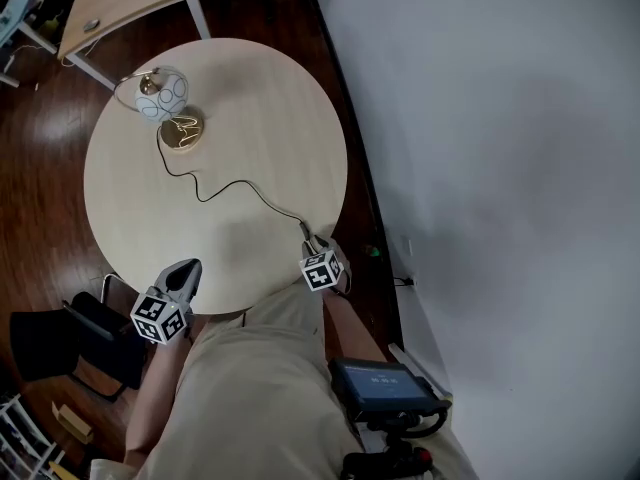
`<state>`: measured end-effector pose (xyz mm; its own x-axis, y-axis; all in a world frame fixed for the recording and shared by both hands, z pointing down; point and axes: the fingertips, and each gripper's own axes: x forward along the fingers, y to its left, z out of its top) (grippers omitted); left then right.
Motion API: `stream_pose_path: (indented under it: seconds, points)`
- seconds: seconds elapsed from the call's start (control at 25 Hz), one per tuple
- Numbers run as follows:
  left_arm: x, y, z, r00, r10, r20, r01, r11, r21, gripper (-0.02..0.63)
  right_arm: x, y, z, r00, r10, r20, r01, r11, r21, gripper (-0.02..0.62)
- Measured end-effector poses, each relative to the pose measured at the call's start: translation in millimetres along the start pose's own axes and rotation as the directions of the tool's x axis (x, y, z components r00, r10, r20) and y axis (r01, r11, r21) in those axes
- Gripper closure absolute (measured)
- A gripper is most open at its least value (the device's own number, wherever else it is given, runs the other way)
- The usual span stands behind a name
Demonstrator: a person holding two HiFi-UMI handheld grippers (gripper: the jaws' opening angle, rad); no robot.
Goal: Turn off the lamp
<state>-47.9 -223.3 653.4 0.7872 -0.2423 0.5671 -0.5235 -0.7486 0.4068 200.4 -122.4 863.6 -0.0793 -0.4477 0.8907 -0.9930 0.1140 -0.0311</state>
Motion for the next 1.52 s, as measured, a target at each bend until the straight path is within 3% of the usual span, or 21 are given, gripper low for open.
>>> stream_pose_path:
  seconds: [0.48, 1.52]
  points:
    - [-7, 12, -14, 0.999, 0.043, -0.029, -0.044, 0.999, -0.019, 0.606, 57, -5, -13, 0.996, 0.002, -0.087, 0.0, 1.0, 0.024, 0.453]
    - [-10, 19, -17, 0.999, 0.035, -0.031, -0.035, 0.999, -0.006, 0.606, 63, -6, -13, 0.996, -0.033, -0.087, 0.037, 0.998, 0.041, 0.508]
